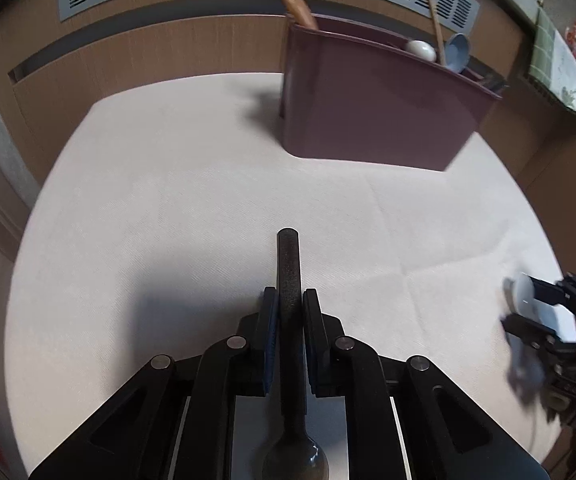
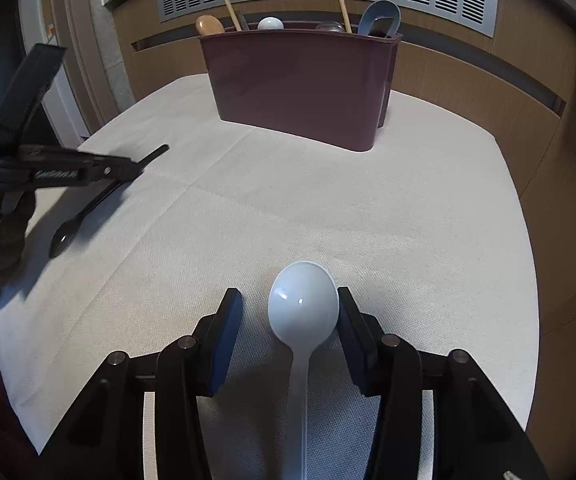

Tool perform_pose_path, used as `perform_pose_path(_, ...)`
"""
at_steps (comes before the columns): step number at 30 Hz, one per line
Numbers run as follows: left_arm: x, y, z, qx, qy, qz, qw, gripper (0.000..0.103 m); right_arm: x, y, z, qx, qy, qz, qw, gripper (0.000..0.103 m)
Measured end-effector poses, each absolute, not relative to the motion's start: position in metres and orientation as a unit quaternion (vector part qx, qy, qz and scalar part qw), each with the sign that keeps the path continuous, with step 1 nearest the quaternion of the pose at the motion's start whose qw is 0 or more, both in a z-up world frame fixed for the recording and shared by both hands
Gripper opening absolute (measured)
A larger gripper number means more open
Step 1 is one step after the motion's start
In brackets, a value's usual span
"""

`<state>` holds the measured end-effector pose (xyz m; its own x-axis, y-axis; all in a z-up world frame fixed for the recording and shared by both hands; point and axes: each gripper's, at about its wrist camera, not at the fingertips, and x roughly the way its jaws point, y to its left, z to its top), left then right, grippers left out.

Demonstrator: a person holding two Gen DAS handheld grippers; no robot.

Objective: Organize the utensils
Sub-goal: 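Lift both spoons over the holder and release them into it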

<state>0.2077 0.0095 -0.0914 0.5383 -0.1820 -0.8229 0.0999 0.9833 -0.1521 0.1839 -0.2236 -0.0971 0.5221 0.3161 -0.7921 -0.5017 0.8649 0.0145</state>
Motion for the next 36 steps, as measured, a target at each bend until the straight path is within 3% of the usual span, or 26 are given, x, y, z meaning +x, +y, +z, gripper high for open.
perform_pose_path(4,0.191,0.0,-0.084,-0.044,0.464,-0.103,0.879,0.013,0.184,-0.217,-0.095,-0.128,0.426,0.225,0.867,0.03)
perform_pose_path(36,0.157,-0.009,0.008,-0.063,0.329,-0.137,0.932,0.012,0.187,-0.22,-0.029,-0.075,0.338,0.19,0.919,0.029)
